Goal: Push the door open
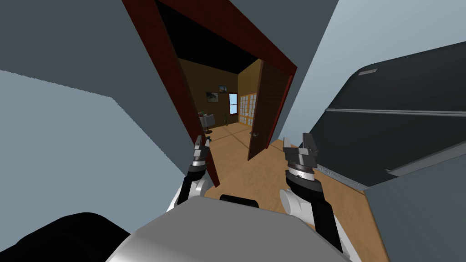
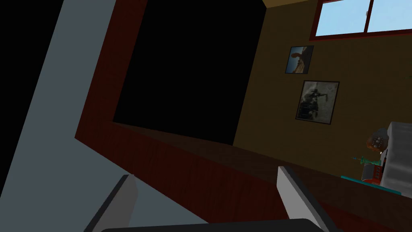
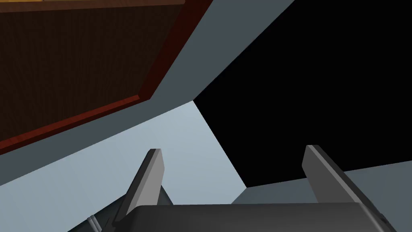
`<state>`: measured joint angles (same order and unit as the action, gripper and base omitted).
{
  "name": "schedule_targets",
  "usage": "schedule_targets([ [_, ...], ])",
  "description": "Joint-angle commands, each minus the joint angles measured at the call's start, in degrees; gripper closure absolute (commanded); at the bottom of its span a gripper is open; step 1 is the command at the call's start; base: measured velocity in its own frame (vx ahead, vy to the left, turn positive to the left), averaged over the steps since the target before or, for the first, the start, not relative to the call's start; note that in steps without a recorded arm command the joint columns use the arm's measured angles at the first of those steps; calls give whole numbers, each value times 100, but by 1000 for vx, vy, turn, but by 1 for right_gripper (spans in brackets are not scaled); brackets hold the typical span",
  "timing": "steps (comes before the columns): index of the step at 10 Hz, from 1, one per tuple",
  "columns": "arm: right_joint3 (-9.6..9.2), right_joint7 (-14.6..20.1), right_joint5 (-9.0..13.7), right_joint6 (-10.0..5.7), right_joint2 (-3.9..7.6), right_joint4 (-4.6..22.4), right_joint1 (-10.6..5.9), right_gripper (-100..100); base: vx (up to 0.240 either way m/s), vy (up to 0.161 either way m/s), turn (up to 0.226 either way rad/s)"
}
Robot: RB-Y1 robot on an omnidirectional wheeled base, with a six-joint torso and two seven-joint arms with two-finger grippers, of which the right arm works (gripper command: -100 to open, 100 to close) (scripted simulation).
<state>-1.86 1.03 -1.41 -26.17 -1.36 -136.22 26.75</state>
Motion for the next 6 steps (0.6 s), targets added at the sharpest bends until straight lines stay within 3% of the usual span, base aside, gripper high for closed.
schedule_targets([
  [1, -5, 21, -23, -37, 44, 170, -64, -100, 31, -26, 34],
  [6, -23, 91, -100, -162, 167, 751, -282, -100, 64, -71, 38],
])
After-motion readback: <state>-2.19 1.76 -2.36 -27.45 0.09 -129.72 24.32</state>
